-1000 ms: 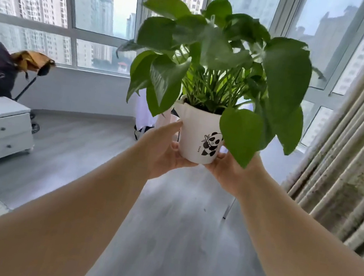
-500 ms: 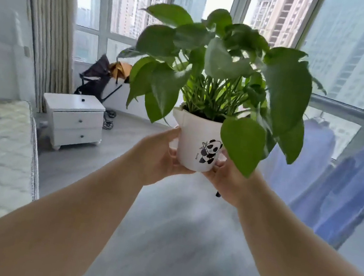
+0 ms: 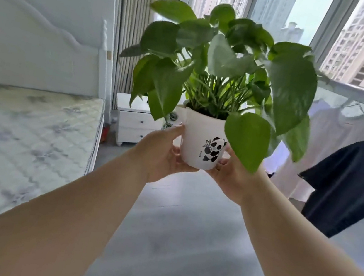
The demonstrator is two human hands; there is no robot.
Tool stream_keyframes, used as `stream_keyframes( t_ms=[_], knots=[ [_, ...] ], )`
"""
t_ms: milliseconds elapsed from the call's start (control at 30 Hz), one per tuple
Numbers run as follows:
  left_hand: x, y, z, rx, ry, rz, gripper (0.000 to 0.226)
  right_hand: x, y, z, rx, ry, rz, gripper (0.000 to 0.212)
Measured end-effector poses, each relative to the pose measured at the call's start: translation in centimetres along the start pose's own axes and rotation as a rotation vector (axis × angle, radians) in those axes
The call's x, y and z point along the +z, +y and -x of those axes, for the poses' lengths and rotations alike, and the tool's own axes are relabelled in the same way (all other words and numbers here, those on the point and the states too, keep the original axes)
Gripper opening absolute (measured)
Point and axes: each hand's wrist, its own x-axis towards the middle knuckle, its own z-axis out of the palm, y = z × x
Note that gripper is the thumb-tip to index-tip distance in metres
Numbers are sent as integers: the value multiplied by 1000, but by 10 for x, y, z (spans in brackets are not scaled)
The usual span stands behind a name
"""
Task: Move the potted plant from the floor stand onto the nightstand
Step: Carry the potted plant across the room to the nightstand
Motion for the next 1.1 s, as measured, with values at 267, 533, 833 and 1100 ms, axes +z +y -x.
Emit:
stream_keyframes(
  t_ms=[267, 533, 833, 1100],
  knots=[
    [-83, 90, -134, 55, 61, 10, 41, 41, 8, -187, -29, -86, -56, 21],
    [-137, 153, -258, 88, 149, 83, 49, 57, 11, -350, 35, -138, -68, 14],
    [-188, 204, -429, 186, 246, 134, 48, 39, 11, -576, 71, -329, -52, 18],
    [-249, 259, -557, 243, 410, 215, 48, 56, 34, -772, 179, -389, -2, 31]
  ],
)
